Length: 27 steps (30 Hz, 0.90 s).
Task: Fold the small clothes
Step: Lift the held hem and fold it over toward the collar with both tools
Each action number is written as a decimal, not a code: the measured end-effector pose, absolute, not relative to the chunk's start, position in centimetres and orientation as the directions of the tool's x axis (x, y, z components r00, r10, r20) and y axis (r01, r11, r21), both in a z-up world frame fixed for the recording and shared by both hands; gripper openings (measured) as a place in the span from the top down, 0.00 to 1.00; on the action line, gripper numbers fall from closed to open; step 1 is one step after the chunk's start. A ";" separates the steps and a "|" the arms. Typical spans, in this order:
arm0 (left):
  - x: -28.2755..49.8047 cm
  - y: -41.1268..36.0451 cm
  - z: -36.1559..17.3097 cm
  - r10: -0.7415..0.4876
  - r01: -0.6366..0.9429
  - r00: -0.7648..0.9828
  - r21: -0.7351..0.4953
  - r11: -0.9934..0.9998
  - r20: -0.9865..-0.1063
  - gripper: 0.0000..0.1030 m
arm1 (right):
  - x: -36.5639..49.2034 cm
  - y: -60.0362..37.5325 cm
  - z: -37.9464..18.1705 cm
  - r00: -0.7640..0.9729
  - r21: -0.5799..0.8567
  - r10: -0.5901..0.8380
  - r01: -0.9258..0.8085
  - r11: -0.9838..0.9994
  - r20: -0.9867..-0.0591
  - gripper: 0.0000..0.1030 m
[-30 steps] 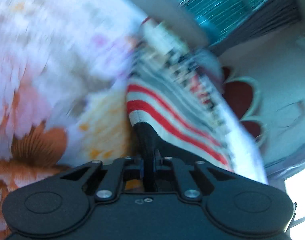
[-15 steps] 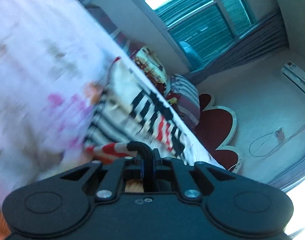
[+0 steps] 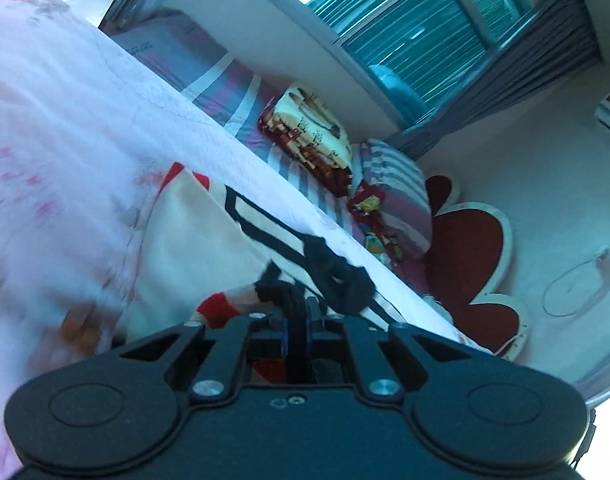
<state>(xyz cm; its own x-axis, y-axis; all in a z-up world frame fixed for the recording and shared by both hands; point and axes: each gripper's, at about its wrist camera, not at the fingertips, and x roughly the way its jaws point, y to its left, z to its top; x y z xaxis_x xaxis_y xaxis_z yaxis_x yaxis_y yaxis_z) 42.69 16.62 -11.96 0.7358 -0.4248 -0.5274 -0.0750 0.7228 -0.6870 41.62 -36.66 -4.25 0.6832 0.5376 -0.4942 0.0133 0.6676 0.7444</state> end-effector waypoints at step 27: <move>52.0 11.6 -14.6 -0.232 0.191 0.669 -0.138 0.972 -0.706 0.61 | 49.1 -32.0 -10.5 0.624 0.355 0.428 -0.247 0.902 -0.654 0.72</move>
<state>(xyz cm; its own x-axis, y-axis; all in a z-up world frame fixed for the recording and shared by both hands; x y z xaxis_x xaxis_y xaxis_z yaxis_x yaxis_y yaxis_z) 52.02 11.61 -14.59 0.6691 -0.2317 -0.7061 0.1906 0.9719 -0.1382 49.05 -31.98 -10.52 0.6244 0.4278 -0.6535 -0.2468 0.9019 0.3545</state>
